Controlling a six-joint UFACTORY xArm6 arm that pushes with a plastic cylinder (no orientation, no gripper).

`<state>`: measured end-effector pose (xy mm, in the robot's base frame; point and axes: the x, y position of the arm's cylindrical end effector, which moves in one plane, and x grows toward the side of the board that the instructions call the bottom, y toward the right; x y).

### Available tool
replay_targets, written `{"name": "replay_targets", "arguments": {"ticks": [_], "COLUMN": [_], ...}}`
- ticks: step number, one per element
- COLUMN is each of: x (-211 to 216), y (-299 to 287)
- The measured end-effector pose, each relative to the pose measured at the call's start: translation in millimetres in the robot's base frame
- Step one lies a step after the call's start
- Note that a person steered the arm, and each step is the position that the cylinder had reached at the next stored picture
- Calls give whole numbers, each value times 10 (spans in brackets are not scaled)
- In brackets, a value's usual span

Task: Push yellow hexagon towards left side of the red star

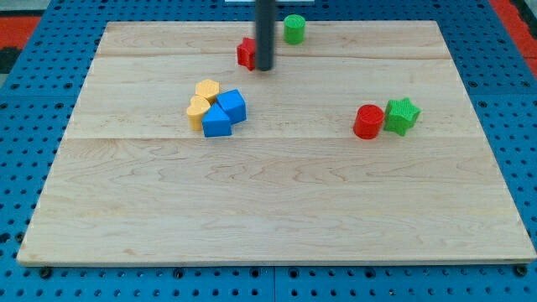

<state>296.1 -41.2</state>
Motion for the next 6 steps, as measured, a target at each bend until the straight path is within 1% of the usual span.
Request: {"name": "replay_targets", "arguments": {"ticks": [1,2,3,4,5,6], "x": [-139,-366,-486,-614,-40,711], "y": [-299,-82,303,433,405,119]}}
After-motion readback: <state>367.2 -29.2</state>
